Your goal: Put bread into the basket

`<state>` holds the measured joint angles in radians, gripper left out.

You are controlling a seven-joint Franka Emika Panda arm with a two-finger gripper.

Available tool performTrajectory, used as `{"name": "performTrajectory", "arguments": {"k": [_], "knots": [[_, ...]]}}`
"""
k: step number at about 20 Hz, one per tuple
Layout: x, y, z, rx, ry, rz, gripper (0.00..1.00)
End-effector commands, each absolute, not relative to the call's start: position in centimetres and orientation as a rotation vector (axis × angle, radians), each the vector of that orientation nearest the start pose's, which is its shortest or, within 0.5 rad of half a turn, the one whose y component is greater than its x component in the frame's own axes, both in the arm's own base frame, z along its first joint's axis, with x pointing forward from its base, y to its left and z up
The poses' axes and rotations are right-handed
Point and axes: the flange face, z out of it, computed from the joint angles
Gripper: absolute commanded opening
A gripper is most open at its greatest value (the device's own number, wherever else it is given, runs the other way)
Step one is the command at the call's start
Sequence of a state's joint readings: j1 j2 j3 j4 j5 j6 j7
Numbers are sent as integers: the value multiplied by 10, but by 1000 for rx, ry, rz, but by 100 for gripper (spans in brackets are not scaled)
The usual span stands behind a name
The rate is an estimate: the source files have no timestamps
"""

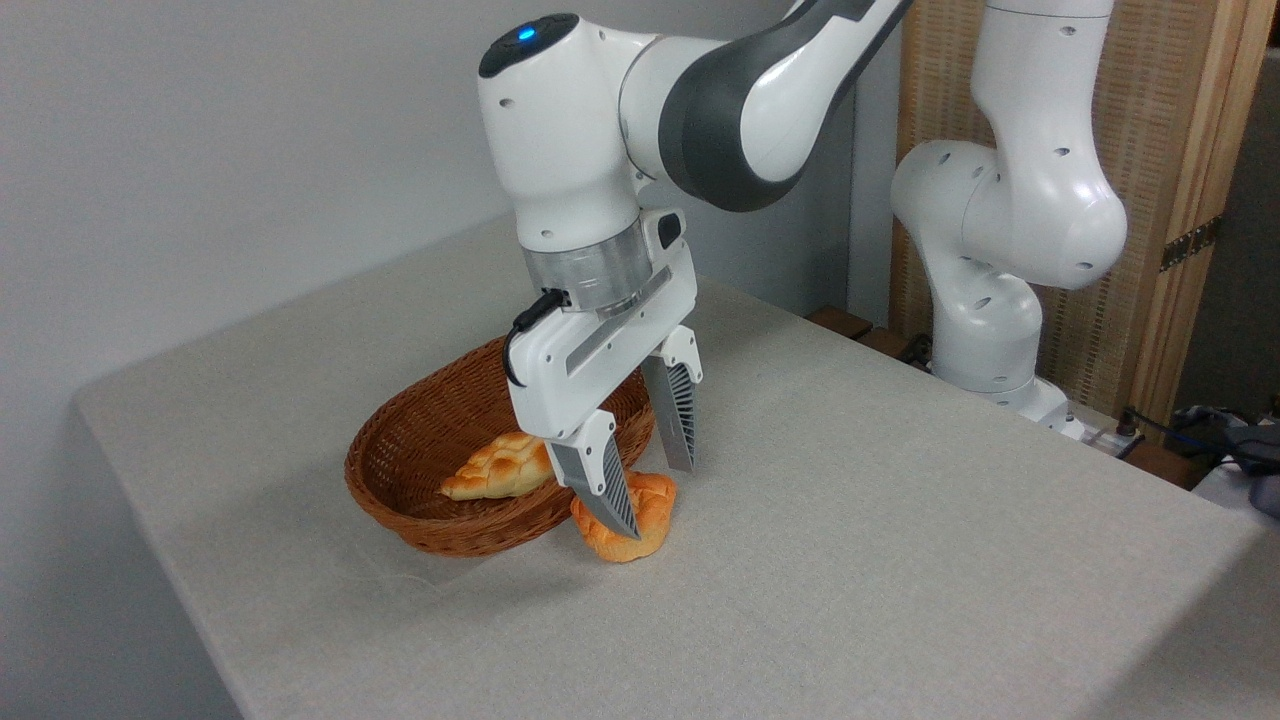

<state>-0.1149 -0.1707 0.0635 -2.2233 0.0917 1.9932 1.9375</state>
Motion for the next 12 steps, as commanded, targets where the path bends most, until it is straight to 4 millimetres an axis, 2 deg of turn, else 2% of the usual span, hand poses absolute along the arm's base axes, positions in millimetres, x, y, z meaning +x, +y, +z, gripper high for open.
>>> {"name": "performTrajectory", "arguments": {"k": [1, 4, 12], "knots": [[487, -20, 436, -1615, 2675, 148, 100], [489, -30, 431, -1589, 2690, 153, 100], [491, -32, 426, -1583, 2693, 154, 100]]}}
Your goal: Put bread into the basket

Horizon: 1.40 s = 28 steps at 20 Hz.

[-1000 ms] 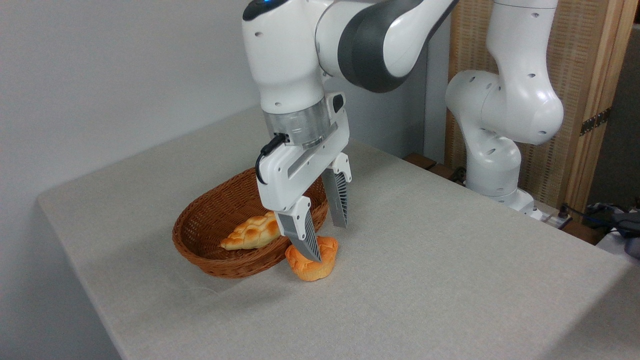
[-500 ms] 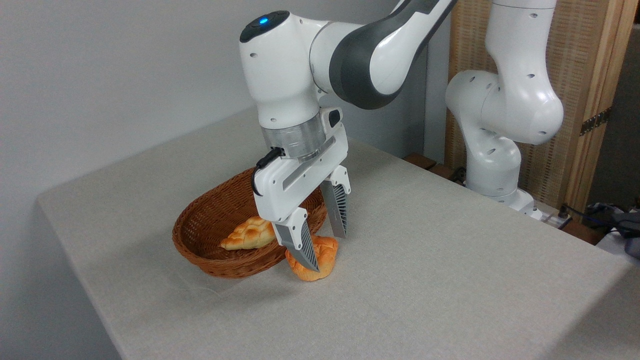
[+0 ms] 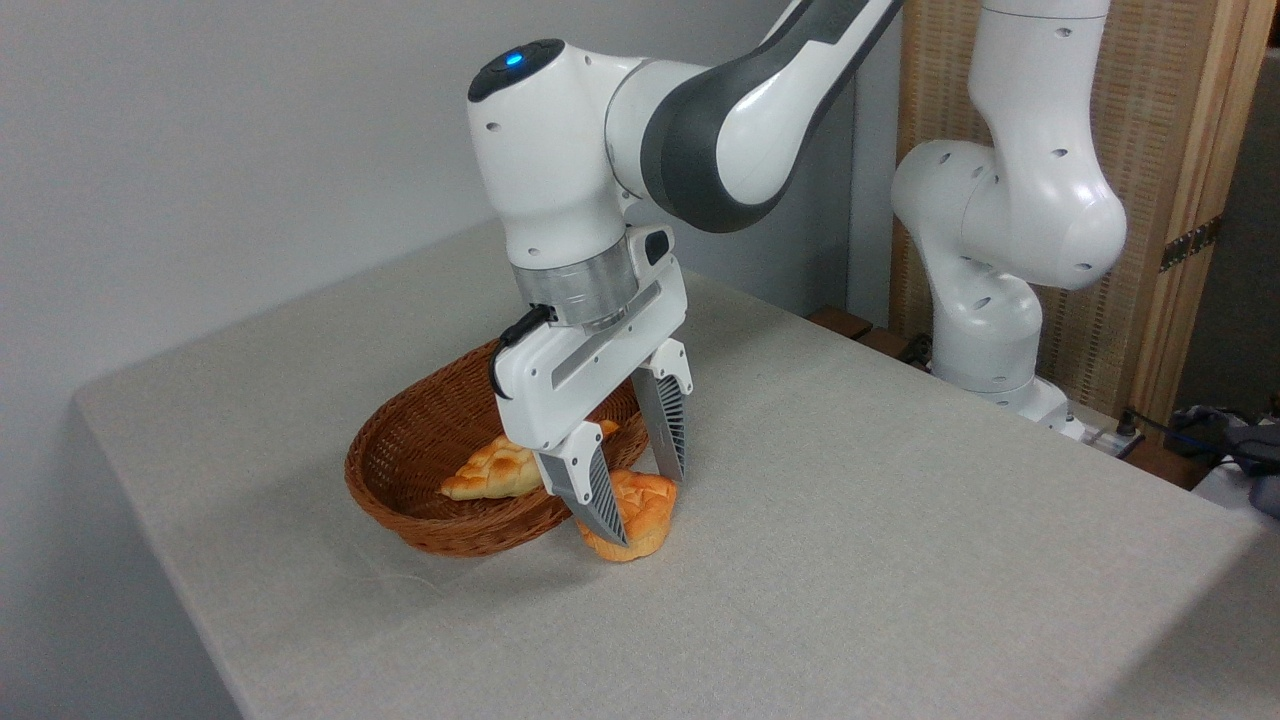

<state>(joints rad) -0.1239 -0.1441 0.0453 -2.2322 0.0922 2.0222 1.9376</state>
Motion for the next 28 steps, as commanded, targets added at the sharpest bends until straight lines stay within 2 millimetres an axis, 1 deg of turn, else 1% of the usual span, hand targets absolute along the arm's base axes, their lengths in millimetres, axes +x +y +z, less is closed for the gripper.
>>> {"name": "performTrajectory", "arguments": {"k": [1, 7, 13, 15, 16, 18, 21, 22, 24, 28], "knots": [[491, -32, 426, -1584, 2694, 155, 100], [489, -34, 418, -1584, 2706, 169, 100], [490, -34, 417, -1584, 2707, 170, 100], [490, -34, 416, -1583, 2711, 173, 98], [490, -34, 415, -1584, 2712, 175, 95], [489, -34, 414, -1585, 2714, 178, 84], [489, -34, 413, -1584, 2717, 181, 55], [489, -34, 413, -1582, 2718, 181, 49], [489, -34, 413, -1569, 2726, 181, 43], [489, -34, 413, -1567, 2727, 181, 43]]}}
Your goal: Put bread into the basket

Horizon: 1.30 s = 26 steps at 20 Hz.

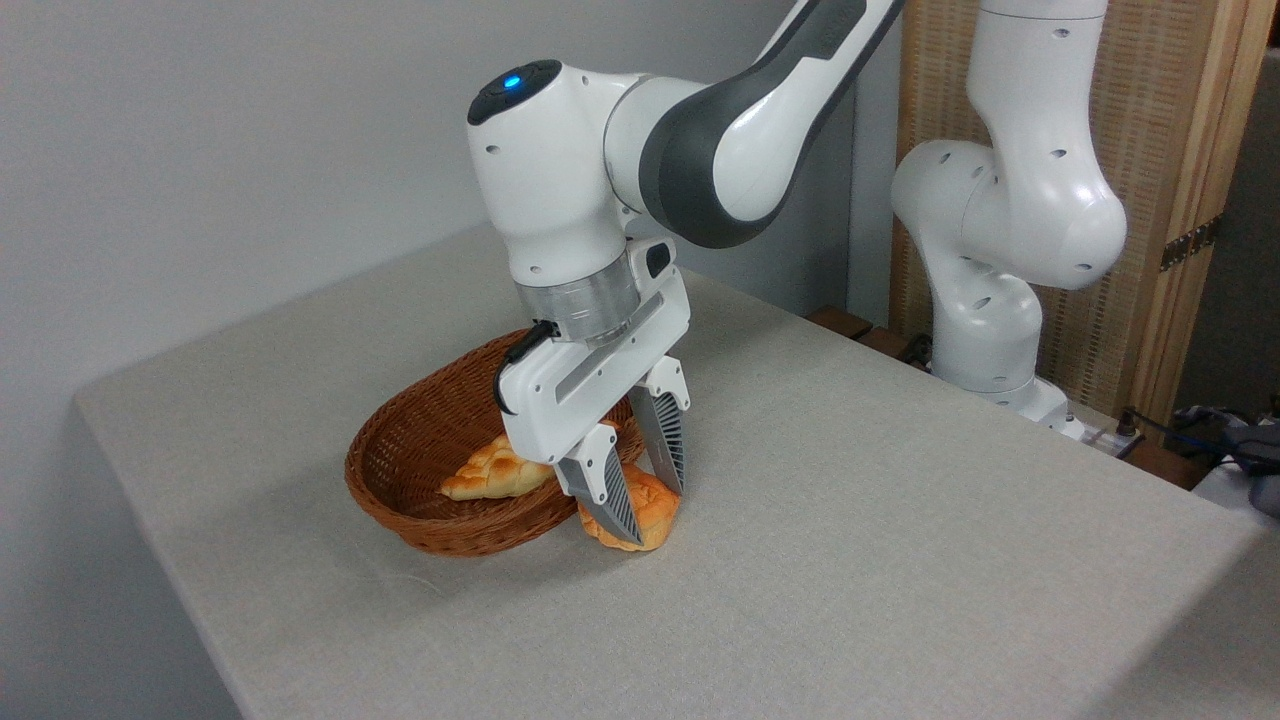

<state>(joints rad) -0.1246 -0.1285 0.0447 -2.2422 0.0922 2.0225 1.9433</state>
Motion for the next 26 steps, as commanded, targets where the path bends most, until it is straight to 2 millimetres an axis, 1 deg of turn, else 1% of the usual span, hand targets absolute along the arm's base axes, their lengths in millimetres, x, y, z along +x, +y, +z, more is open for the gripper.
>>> {"name": "performTrajectory", "arguments": {"k": [1, 4, 7, 15, 17, 18, 24, 26], "knots": [[489, -34, 413, -1567, 2727, 181, 43], [489, -34, 413, -1565, 2729, 181, 43], [489, -32, 413, -1513, 2760, 182, 43], [488, -32, 413, -1513, 2763, 182, 41], [488, -31, 416, -1513, 2763, 185, 36], [487, -30, 416, -1511, 2767, 185, 35], [488, -16, 437, -1494, 2742, 144, 35], [492, -10, 452, -1497, 2716, 121, 35]]}}
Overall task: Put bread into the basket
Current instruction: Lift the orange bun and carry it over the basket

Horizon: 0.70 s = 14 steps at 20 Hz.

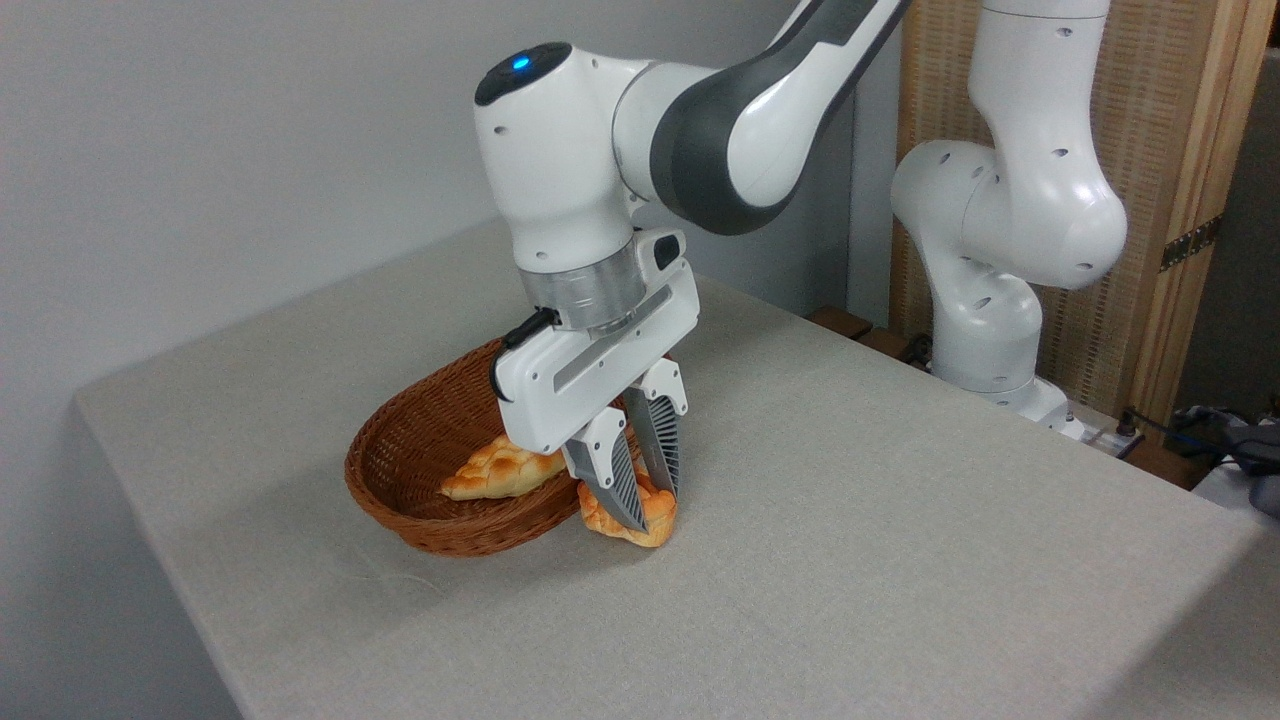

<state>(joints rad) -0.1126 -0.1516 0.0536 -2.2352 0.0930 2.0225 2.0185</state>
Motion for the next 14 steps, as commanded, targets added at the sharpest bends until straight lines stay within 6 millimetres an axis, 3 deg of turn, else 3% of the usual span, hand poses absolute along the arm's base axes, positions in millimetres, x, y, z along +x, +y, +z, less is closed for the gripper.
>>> {"name": "performTrajectory", "arguments": {"k": [1, 7, 9, 14], "knots": [[493, -8, 456, -1502, 2709, 116, 35], [505, 23, 497, -1578, 2608, 28, 28], [508, 23, 507, -1611, 2575, -5, 28], [507, 9, 538, -1939, 2462, -166, 28]]}}
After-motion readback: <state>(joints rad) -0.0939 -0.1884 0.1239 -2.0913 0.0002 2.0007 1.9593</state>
